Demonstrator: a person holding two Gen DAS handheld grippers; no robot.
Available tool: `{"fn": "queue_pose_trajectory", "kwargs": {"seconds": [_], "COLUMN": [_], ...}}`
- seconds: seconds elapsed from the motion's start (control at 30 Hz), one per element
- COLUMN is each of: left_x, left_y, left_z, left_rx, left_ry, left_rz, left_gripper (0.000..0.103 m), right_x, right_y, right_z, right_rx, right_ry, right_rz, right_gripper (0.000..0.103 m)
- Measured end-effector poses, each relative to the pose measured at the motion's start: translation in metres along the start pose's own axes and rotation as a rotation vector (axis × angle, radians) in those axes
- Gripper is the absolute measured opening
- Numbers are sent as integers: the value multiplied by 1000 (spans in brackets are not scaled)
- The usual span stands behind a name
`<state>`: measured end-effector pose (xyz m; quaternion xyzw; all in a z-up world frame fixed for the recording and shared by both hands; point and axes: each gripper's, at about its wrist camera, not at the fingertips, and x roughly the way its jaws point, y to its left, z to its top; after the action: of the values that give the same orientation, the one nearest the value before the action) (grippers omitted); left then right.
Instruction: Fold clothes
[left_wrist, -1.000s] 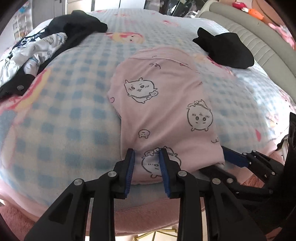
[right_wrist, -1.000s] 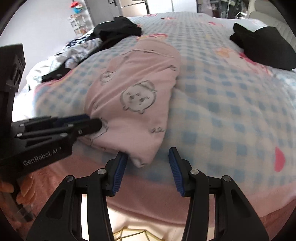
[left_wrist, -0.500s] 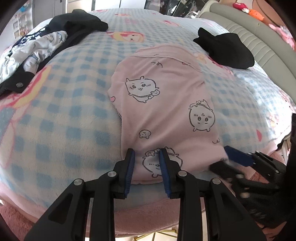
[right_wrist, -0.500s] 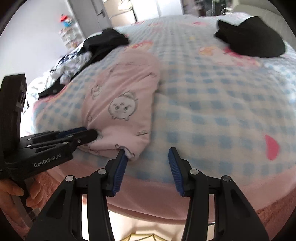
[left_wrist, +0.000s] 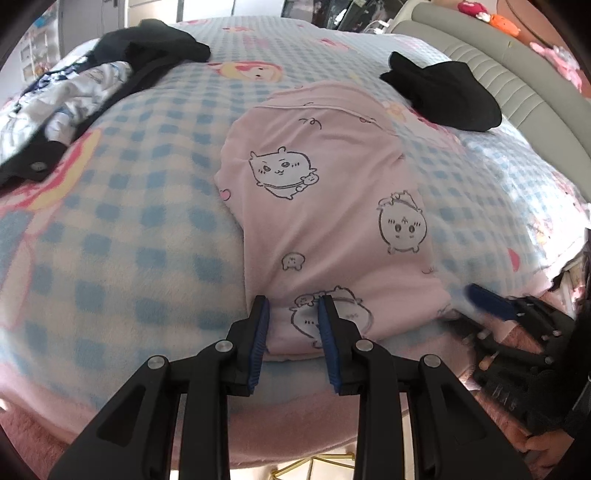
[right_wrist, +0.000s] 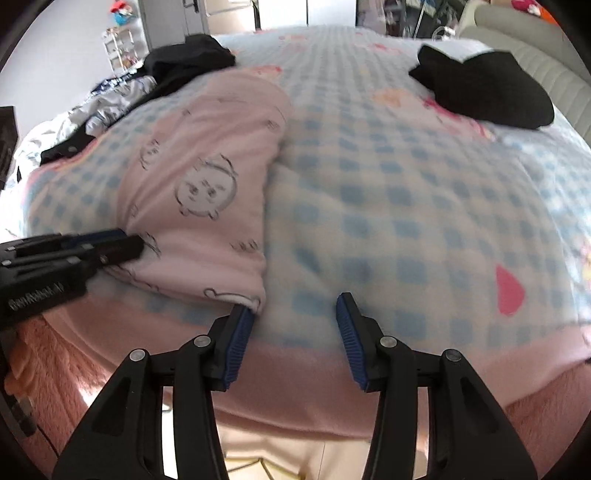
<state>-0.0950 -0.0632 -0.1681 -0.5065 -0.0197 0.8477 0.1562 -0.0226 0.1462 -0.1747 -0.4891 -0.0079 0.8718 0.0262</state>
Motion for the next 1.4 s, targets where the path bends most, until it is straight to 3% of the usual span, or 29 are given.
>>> {"fn": "queue_pose_trajectory", "kwargs": {"seconds": [0.03, 0.17, 0.23, 0.33, 0.37, 0.47, 0.5, 0.57, 0.7, 0.8, 0.87, 0.97, 1.0, 1.13, 1.2, 1.27, 1.4], "left_x": [-2, -25, -33, -22, -14, -13, -19, -31, -43, -35, -20, 11, 13, 4, -8, -23, -41], "left_y": [4, 19, 18, 14, 14, 19, 20, 22, 20, 10, 4, 9, 14, 38, 50, 53, 39], "left_z": [-1, -5, -5, -5, -6, -10, -10, -6, 21, 46, 54, 51, 50, 37, 34, 31, 15], "left_rx": [-14, -96, -93, -73, -70, -80, -76, -69, -57, -32, -15, 7, -3, -57, -137, -219, -276], "left_ry": [0, -76, -114, -53, -11, 19, 10, -31, -137, -171, -149, -52, -40, -30, -35, -71, -84], "left_rz": [-14, -126, -155, -93, -65, -87, -99, -113, -97, -163, -165, -55, -55, -59, -91, -135, -172], "left_gripper": [32, 37, 38, 40, 42, 42, 43, 43, 43, 43, 43, 38, 37, 36, 37, 39, 45], "right_x": [-2, -15, -22, -24, -15, 18, 20, 10, -4, -3, 6, 37, 45, 45, 38, 35, 20], "right_y": [-4, -34, -24, 3, 10, 22, 17, 3, -6, -4, 8, 24, 22, -7, -21, -22, -6], "right_z": [-2, -4, 3, 15, 17, 17, 14, 11, 27, 55, 69, 73, 70, 58, 57, 60, 55], "right_rx": [4, 134, 74, -3, -24, -77, -64, -32, -12, 11, -2, -59, -61, 27, 82, 107, 75], "right_ry": [-5, 12, -17, -65, -36, 69, 73, 50, -21, -67, -87, -13, 6, 7, 0, 15, 42], "right_rz": [-27, 225, 257, 321, 301, 232, 253, 310, 314, 321, 327, 257, 247, 302, 348, 390, 481], "right_gripper": [32, 36, 36, 42, 43, 44, 44, 44, 46, 46, 46, 46, 46, 51, 51, 51, 51]}}
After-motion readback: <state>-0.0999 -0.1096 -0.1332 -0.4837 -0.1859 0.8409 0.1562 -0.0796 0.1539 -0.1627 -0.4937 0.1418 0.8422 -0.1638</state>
